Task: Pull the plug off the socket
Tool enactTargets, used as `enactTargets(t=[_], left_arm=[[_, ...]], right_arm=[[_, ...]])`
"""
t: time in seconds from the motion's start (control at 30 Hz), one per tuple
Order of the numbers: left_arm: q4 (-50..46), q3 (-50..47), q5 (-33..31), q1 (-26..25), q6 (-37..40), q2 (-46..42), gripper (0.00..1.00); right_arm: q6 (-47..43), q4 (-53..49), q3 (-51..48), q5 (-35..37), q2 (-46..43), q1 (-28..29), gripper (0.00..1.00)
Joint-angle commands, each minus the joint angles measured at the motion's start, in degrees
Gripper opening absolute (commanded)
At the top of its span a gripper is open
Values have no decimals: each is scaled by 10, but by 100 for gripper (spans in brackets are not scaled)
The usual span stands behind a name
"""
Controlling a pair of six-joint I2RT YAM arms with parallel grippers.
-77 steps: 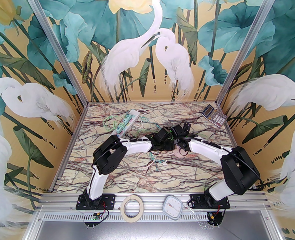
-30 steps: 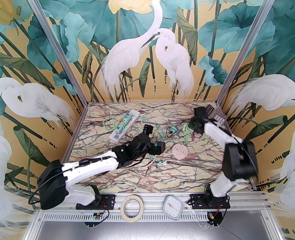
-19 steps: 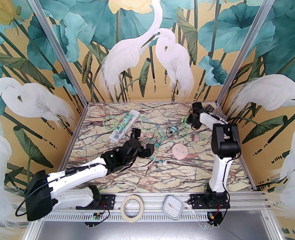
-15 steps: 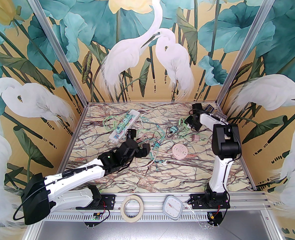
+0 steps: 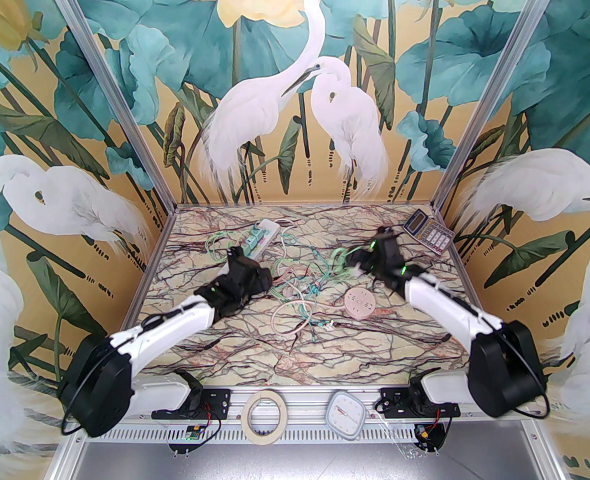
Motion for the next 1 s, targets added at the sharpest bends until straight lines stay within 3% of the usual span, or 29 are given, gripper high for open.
enactTargets(t=[0.0,0.2,0.33,0.5,0.7,0.97], left_arm=[[-22,38,21,62,30,28,99],[-13,88,84,163,68,94,99],[3,126,132,203,65,153,95],[-16,172,160,206,48,198,92],[-20,169,185,206,42,196,92],[-7,99,208,184,16,110,94]], right_arm=[[-8,120,-49,-3,-5,11,99],[11,130,-42,-66,-4,21,99],[9,102,-38,-43,-23,27,99],[5,68,-34,0,-39,27,99],[19,2,0,76,3,23,99],[27,-41,43,34,76,12,99]])
